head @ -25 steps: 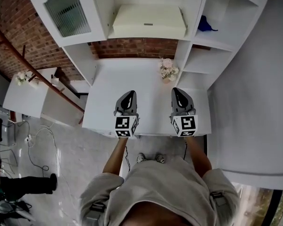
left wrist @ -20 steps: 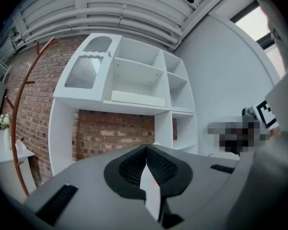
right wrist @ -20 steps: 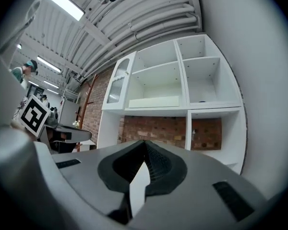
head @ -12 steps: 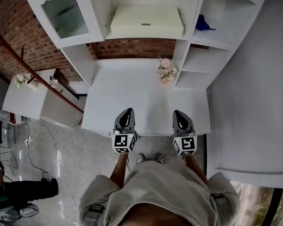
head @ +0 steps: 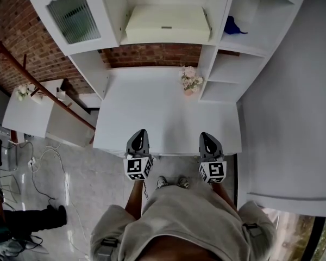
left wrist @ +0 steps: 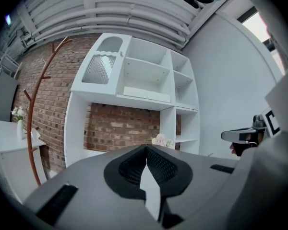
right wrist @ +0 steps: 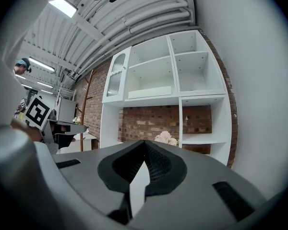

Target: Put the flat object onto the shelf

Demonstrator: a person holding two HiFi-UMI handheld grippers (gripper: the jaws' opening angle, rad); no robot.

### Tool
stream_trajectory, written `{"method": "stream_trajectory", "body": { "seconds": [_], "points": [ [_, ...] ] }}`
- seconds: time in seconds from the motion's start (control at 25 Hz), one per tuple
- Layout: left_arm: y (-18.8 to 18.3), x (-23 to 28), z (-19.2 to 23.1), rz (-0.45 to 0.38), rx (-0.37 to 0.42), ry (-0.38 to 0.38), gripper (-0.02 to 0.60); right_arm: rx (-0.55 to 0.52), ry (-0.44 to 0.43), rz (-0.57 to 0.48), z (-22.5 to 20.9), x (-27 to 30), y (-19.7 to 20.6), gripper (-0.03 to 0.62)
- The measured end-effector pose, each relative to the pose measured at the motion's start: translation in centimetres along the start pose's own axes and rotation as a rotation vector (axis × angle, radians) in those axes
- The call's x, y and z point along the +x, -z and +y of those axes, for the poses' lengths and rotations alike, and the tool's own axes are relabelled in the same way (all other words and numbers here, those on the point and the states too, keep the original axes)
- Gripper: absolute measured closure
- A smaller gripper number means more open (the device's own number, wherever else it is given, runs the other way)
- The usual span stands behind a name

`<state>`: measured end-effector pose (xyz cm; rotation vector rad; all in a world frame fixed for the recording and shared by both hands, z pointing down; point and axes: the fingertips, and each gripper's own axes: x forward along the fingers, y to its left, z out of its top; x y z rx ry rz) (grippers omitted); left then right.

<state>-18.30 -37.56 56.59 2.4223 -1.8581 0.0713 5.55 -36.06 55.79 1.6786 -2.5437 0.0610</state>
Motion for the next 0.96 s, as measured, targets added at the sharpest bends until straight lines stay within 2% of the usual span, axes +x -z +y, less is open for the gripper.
{"method": "stream_trajectory", "body": {
  "seconds": [0.44,0.96],
  "points": [
    [0.9,-0.2,0.0,0.012,-0.053,-0.018,0.565,0.023,-0.002,0.004,-0.1,0.3,0.7,0.565],
    [1.2,0.3,-0.3,0.023,-0.056,-0.012,0.565,0.032,0.001,0.018,-0.1,0.6,1.2,0.565]
  ]
}}
